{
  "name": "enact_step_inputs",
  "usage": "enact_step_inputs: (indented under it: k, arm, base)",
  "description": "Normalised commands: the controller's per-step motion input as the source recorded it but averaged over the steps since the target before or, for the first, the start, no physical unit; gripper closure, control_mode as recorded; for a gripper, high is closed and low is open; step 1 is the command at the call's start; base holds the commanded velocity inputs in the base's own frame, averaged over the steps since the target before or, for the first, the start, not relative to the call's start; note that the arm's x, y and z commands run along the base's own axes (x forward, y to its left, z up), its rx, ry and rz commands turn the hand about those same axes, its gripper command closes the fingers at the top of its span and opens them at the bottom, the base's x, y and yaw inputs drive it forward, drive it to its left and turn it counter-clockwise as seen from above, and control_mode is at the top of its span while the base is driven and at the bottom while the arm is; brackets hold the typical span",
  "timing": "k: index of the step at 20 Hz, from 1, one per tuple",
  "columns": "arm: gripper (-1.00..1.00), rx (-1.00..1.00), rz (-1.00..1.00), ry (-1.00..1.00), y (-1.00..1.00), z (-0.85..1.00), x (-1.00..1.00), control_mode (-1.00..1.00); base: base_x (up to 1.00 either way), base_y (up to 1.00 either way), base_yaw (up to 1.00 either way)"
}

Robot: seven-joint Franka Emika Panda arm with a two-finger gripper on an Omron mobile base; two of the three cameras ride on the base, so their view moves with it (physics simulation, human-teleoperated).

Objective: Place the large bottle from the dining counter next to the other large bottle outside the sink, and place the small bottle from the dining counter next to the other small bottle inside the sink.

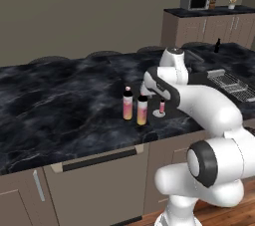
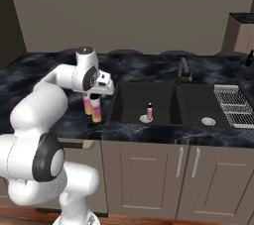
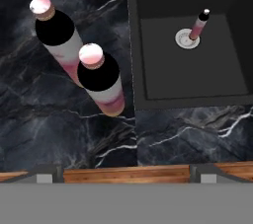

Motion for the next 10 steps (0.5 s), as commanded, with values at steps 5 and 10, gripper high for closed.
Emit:
enact_step_inputs:
  k: [5,10]
  arm:
    - [-1.0,-0.01,0.04,0.0,0.0,0.0,-0.39,-1.0]
    - [-1.0,-0.02,0.02,0.0,0.0,-0.09,-0.13,-1.0]
  base:
    - [0.0,0.0,0.0]
    - [0.0,0.0,0.0]
